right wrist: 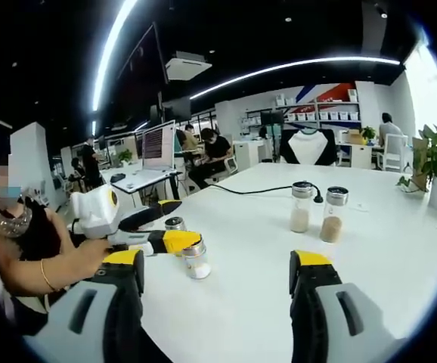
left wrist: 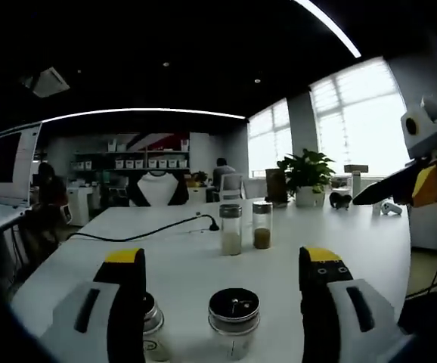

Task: Rotate the seasoning bottle until the label or dispensing opening points toward the visible target arrow and the bottle remains upright within the marked orientation range

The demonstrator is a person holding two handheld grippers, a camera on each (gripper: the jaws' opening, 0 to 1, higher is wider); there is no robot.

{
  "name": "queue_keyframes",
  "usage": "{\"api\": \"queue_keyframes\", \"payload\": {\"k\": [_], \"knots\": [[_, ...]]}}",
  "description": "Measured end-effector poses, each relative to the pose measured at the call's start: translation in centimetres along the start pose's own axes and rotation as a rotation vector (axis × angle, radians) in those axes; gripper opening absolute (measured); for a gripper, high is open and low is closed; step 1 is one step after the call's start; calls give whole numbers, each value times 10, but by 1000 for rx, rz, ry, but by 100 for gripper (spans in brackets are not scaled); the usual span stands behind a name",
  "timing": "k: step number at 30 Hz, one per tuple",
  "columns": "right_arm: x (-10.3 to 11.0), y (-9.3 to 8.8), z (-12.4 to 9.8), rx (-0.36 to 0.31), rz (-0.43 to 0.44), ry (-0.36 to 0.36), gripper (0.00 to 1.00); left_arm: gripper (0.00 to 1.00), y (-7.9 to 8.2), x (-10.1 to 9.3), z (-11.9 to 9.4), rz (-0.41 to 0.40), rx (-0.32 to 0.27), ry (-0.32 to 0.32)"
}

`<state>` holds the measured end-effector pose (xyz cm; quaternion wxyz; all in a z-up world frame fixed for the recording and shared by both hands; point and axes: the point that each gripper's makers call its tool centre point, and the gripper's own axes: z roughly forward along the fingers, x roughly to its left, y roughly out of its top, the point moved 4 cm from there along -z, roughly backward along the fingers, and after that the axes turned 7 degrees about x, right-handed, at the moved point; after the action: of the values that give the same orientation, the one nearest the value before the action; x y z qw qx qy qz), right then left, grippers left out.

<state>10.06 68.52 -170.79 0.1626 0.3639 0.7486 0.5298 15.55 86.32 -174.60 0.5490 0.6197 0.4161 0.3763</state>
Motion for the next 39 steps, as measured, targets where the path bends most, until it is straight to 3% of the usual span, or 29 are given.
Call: {"api": "queue_keyframes", "payload": {"k": [3,8,11,14,29,35,39], "knots": [[0,-1,0,-1,3,0,78,84,-6,-3,1,-29,26,4],[2,-1,0,-1,4,12,78,76,-16,-10,-3,-62,31,71],[2,-2,0,1,5,10,78,66,-19,-15,-6,-43,16,113],[2,-1,-1,-5,7,7,78,63,-26,-18,-5,-30,44,140],[-1,-2,-6,-4,5,-1,77,51,-49,-22,-1,-50,100,165],[1,-2,-5,-3,5,5,77,48,-58,-18,0,-68,116,208],[2,-1,-5,-3,0,8,75,42,-62,-17,6,-24,152,195]]}}
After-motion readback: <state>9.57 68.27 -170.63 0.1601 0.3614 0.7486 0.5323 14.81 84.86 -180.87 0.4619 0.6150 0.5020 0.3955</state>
